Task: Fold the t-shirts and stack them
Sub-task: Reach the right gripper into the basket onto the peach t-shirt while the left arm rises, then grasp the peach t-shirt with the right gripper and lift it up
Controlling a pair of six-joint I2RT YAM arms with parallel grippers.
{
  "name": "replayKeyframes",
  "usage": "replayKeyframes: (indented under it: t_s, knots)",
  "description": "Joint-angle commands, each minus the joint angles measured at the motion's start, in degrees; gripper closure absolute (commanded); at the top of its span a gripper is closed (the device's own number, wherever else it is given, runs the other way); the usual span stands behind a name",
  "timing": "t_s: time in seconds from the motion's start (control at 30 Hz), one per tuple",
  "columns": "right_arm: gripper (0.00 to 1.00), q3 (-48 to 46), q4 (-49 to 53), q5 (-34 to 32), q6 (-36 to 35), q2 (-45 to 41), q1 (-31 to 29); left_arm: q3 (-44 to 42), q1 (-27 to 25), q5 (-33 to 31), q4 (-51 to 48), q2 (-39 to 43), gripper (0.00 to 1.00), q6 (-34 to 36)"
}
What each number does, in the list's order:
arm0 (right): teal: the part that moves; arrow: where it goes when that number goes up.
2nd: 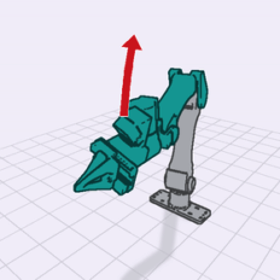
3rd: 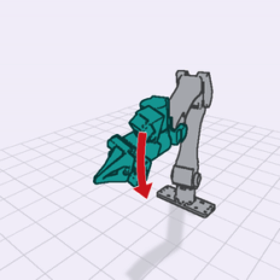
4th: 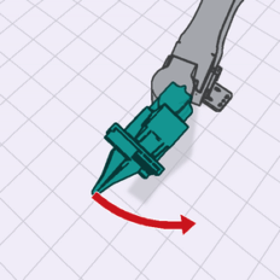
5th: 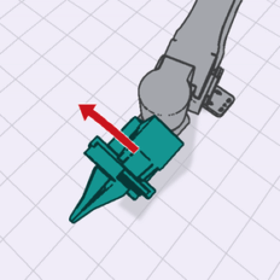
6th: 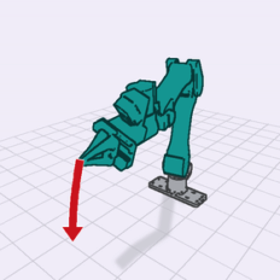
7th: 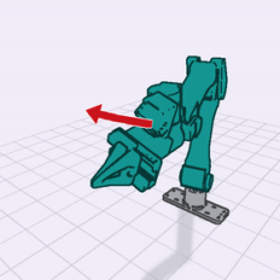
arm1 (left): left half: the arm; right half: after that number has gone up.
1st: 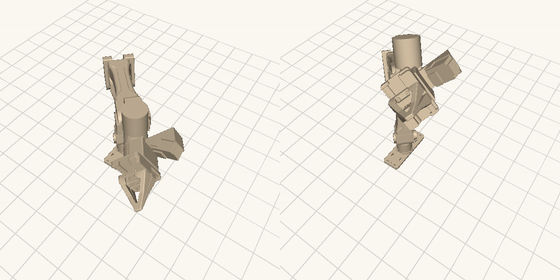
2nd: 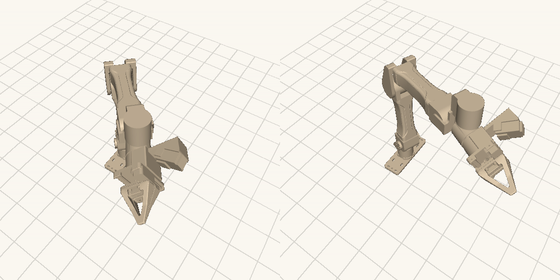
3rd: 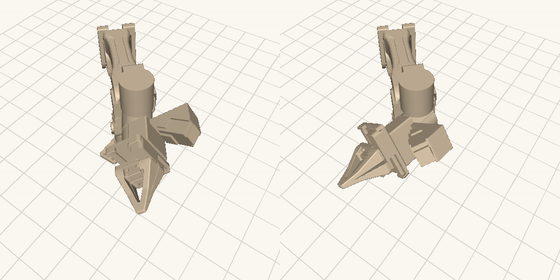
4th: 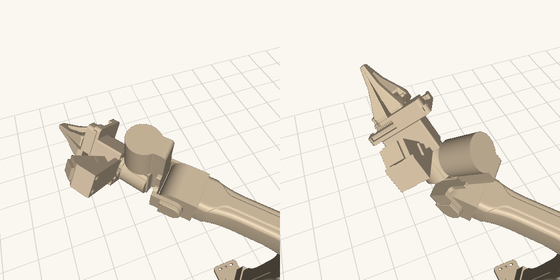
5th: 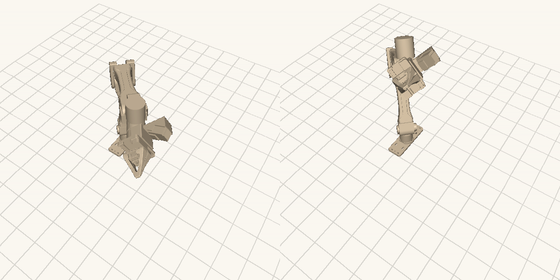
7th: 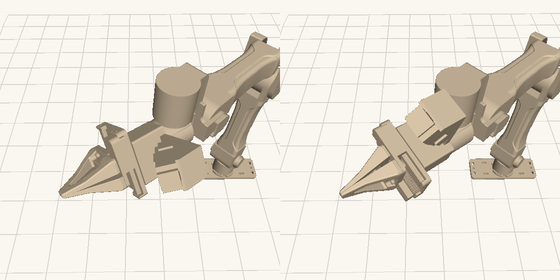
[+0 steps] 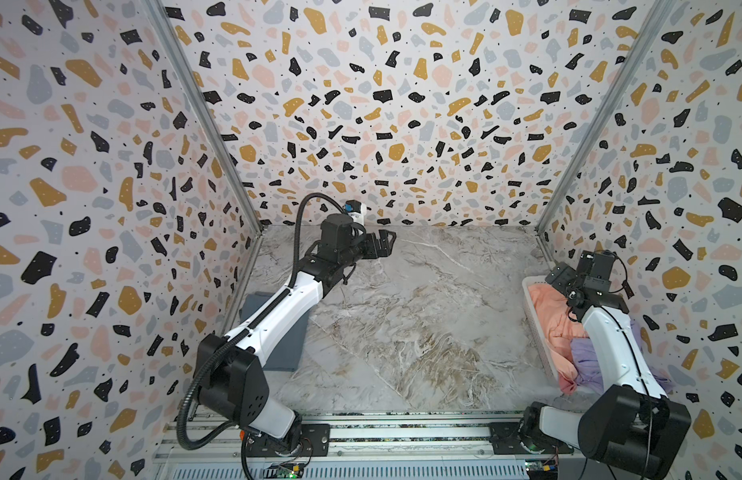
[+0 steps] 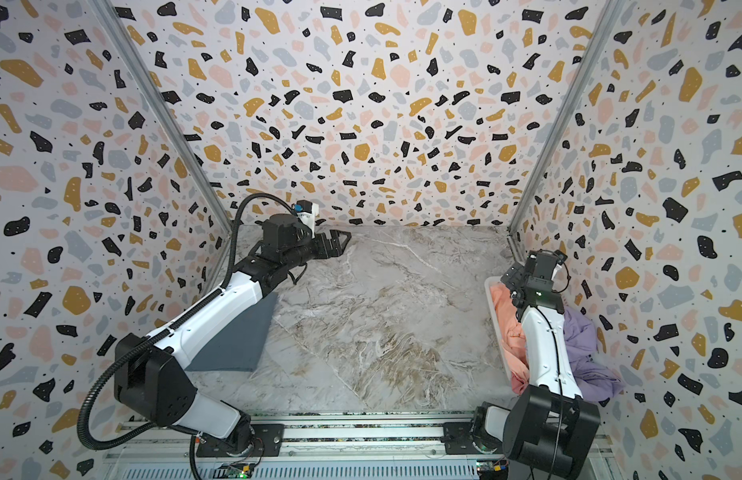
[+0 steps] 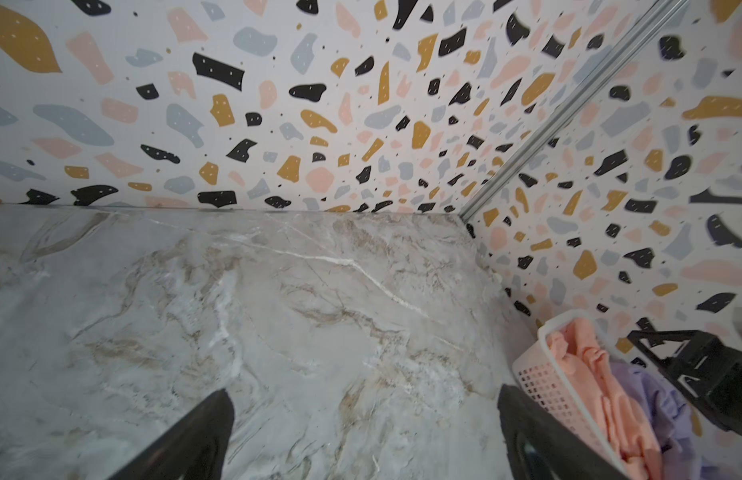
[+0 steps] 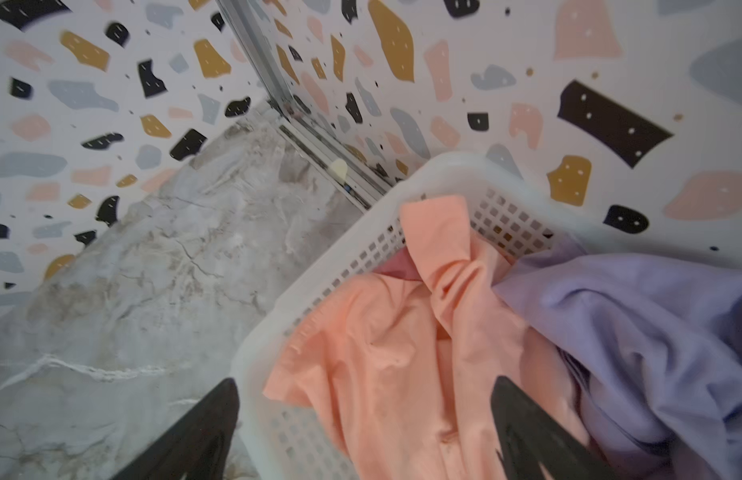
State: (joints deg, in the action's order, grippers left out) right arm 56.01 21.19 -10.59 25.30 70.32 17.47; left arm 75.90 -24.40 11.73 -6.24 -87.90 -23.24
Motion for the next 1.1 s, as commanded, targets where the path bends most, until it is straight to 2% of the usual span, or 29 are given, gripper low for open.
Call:
replayKeyframes:
  t_s: [0.0, 0.1, 0.23, 0.33, 0.4, 0.5, 0.53, 0.6, 0.7, 0.8, 0.9, 0.97, 1.07]
  knots:
    - [0.13, -2.80, 3.04, 4.20, -3.73, 1.52, 2.08, 0.46, -0.94, -0.24, -2.68, -0.44, 0.00, 4.69]
    - [0.21, -4.38, 2.01, 6.96, -4.44, 4.49, 3.18, -0.46, -1.61, -0.52, -2.38, -0.70, 0.00, 4.48]
    - [0.21, -5.06, 2.99, 6.13, -3.03, 8.40, 3.15, -1.49, -2.24, -1.52, -2.24, -0.70, 0.00, 4.48]
    - [0.28, -5.17, 3.47, 5.84, -2.55, 10.92, 3.15, -2.71, -2.49, -2.69, -1.57, -0.27, 0.00, 4.20]
    - [0.38, -5.46, 2.87, 5.76, -2.21, 12.30, 3.06, -3.58, -2.54, -3.38, -0.94, -0.02, 0.00, 3.78]
    - [0.60, -5.71, 1.57, 6.27, -1.92, 14.64, 3.12, -3.99, -2.49, -3.78, -0.45, -0.04, 0.00, 3.30]
    - [0.76, -5.16, 1.98, 6.47, -1.51, 15.28, 3.12, -3.94, -2.49, -3.94, -0.26, -0.08, 0.00, 3.21]
    - [0.98, -3.25, 3.69, 6.44, -0.92, 14.84, 3.04, -3.53, -2.49, -3.95, -0.26, -0.21, 0.00, 3.16]
    - [1.00, 1.63, 5.43, 7.28, 0.31, 9.53, 2.96, -2.77, -2.50, -3.99, -0.42, -0.57, 0.00, 3.29]
    - [1.00, 10.84, 6.89, 8.33, 0.48, 3.34, 1.69, -1.38, -2.49, -3.44, -0.52, -1.42, 0.00, 3.38]
    - [1.00, 21.70, 6.64, 14.60, 0.45, -0.44, -0.41, 0.22, -2.49, -2.77, 0.19, -2.66, 0.00, 3.22]
    - [1.00, 29.39, 4.24, 19.04, 0.78, -1.45, -3.20, 1.82, -2.49, -2.90, 0.42, -3.39, 0.00, 2.87]
    - [1.00, 40.43, -2.57, 23.96, -0.70, -0.57, -10.57, 3.59, -2.49, -3.02, 2.38, -3.85, 0.00, 2.50]
